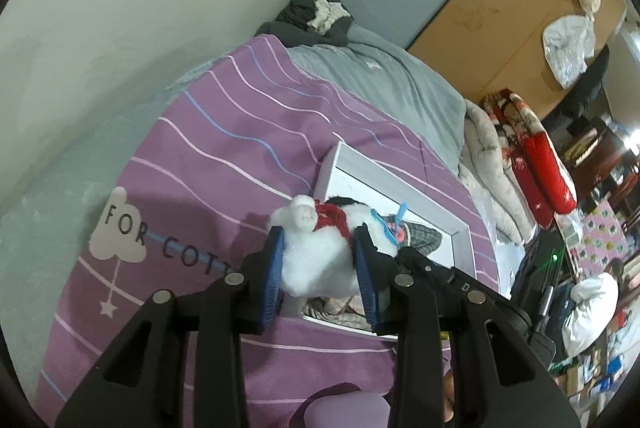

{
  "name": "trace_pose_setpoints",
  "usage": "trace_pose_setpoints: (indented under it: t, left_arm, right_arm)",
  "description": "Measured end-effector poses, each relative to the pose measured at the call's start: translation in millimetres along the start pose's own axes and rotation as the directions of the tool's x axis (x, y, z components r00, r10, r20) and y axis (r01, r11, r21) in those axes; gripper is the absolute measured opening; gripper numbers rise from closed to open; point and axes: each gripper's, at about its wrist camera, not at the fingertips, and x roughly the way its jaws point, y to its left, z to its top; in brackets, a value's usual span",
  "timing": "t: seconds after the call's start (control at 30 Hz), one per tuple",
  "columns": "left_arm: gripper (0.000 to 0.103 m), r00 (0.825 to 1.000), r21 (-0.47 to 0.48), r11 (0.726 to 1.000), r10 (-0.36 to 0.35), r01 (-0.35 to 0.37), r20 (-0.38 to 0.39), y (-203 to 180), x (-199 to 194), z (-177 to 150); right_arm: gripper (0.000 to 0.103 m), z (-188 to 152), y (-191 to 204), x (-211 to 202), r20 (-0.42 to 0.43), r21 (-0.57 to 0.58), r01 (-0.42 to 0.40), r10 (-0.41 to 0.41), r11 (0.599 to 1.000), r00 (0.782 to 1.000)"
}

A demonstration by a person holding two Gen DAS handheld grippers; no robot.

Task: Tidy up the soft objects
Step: 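Lower the green pouch into the tray and open the right gripper while the left carries the bear in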

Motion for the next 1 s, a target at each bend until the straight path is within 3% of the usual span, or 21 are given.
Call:
trace_pose_setpoints:
  t: [0.3,0.37,0.43,0.53,0.83,1.0]
  left_arm:
    - [0.036,0.999,0.059,0.998,-0.024,0.026,-0.035,-13.4,7.6,-6.3]
    - [0.036,0.999,0.079,0.997,-0.023,0.026,-0.044,-18.4,10.1,-8.3]
    - [0.036,0.998,0.092,0.995,-0.022,0.026,-0.050,-22.7,12.0,-10.3]
    - [0.036,0.998,0.112,0.993,-0.024,0.031,-0.062,-29.3,14.3,-13.7]
    - [0.036,0.992,0.137,0.986,-0.081,0.094,-0.101,-44.6,10.8,-17.6]
    - [0.036,0.990,0.160,0.984,-0.064,0.084,-0.124,-55.6,15.9,-22.8]
  right_arm:
    - [0.014,-0.5,-3.7,-3.7,-0.020,0.022,-0.007,0.008,1.000,1.000]
    - [0.020,0.2,-4.2,-9.2,-0.016,0.035,-0.006,0.007,0.999,1.000]
    - [0.035,0.4,-5.0,-15.6,-0.007,0.044,-0.016,0.016,0.999,1.000]
    - [0.043,1.2,-3.9,-28.3,0.014,0.038,-0.036,0.035,0.999,0.999]
    - [0.044,6.4,-15.6,-60.9,0.053,0.069,-0.038,0.034,0.997,0.998]
    - [0.044,7.2,-32.5,-65.2,0.021,0.117,0.059,-0.062,0.991,0.998]
